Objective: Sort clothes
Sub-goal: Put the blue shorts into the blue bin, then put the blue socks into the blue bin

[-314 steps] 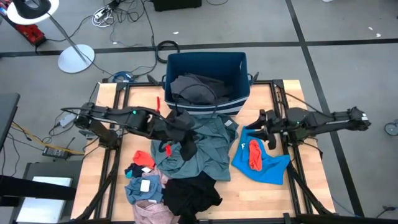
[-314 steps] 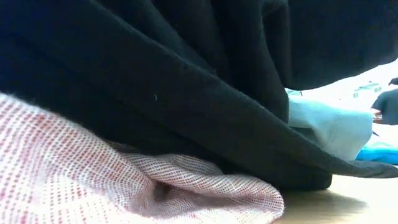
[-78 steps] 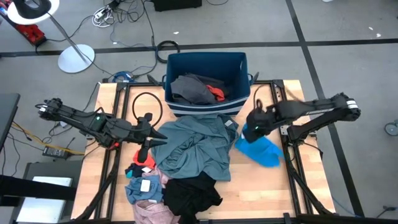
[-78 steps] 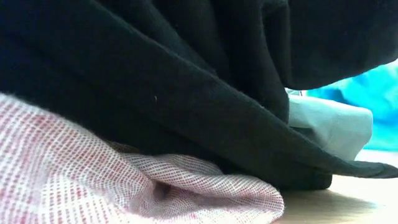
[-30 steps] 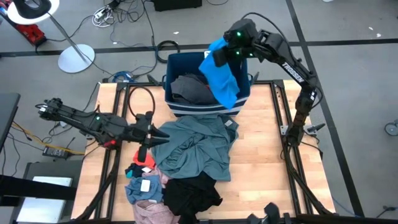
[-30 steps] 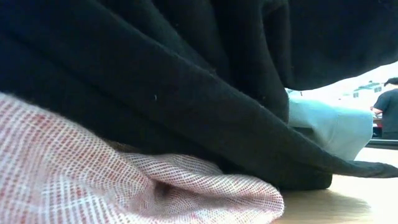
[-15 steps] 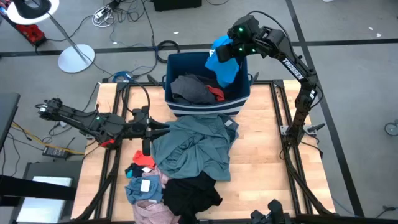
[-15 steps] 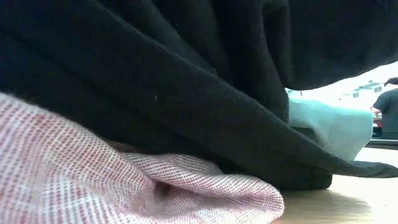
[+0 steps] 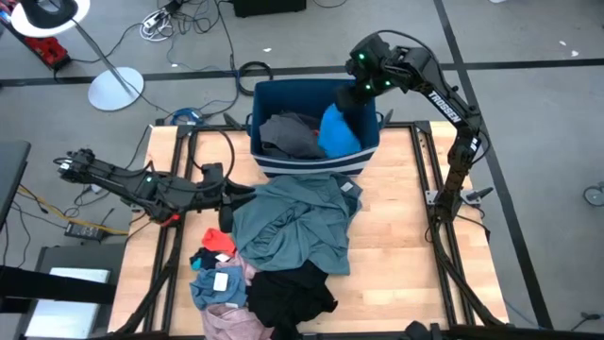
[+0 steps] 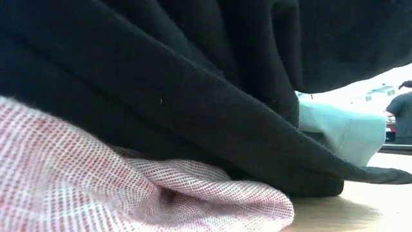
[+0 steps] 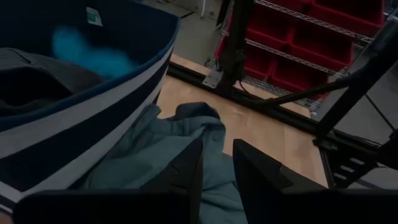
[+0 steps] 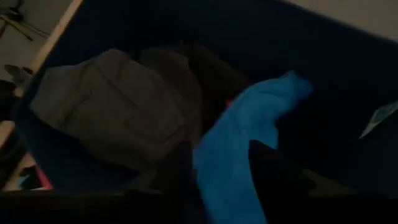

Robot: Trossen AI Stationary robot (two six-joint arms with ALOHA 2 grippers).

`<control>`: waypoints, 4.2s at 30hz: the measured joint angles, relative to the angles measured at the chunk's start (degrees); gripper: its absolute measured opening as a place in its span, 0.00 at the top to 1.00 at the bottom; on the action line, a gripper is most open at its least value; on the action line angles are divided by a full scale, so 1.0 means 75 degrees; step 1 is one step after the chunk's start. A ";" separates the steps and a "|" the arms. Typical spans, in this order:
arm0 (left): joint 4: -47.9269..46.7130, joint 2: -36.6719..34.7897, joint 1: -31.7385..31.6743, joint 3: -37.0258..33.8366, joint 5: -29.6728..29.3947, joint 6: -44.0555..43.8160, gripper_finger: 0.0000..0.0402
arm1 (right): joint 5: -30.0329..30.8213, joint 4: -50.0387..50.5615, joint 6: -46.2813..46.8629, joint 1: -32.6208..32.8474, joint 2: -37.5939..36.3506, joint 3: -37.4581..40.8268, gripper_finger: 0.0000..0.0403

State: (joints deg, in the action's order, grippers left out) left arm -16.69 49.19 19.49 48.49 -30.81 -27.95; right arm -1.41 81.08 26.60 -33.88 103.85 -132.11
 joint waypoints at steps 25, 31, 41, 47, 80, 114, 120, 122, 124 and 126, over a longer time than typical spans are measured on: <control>-0.1024 -0.0003 0.0019 0.0000 0.1348 -0.2479 0.69 | 0.1276 0.1198 0.1111 0.2938 -0.0705 -0.0009 0.44; -0.2095 -0.0003 0.0278 0.0000 0.2118 -0.3562 0.70 | 0.1817 0.1195 0.1980 0.4119 -0.0711 -0.0009 0.46; -0.3236 0.0194 0.0959 0.0003 0.4303 -0.4821 0.70 | 0.2579 0.1192 0.3474 0.5725 -0.0613 0.0000 0.47; -0.3970 0.0859 0.1403 0.0003 0.5164 -0.5125 0.70 | 0.3456 0.1181 0.4458 0.6694 -0.0615 0.0306 0.48; -0.2815 0.3890 0.2276 0.0006 0.5253 -0.4280 0.70 | 0.3229 0.0263 0.8389 0.9771 -0.0618 0.4704 0.50; -0.6458 0.4587 0.2116 0.4459 0.2038 -0.4418 1.00 | 0.3282 -0.4798 0.7276 1.0059 -0.4376 1.0390 0.60; -0.7270 0.4580 0.1505 0.5717 0.1125 -0.4441 1.00 | 0.3071 -0.6071 0.7148 1.0059 -0.4720 1.1360 0.61; -0.7254 0.4579 0.1214 0.6052 0.0920 -0.4189 1.00 | 0.2976 -0.6649 0.7055 1.0061 -0.4786 1.1686 0.62; -0.7219 0.4579 0.0896 0.6348 0.0758 -0.3907 1.00 | 0.2946 -0.7092 0.7039 1.0062 -0.4837 1.1952 0.62; -0.7145 0.4579 0.0575 0.6655 0.0579 -0.3691 1.00 | 0.2879 -0.7243 0.7032 1.0061 -0.4862 1.2087 0.62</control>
State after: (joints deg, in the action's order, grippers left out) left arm -70.28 83.53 23.80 98.40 -26.46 -55.63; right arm 20.18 26.76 79.34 41.58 67.39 -41.46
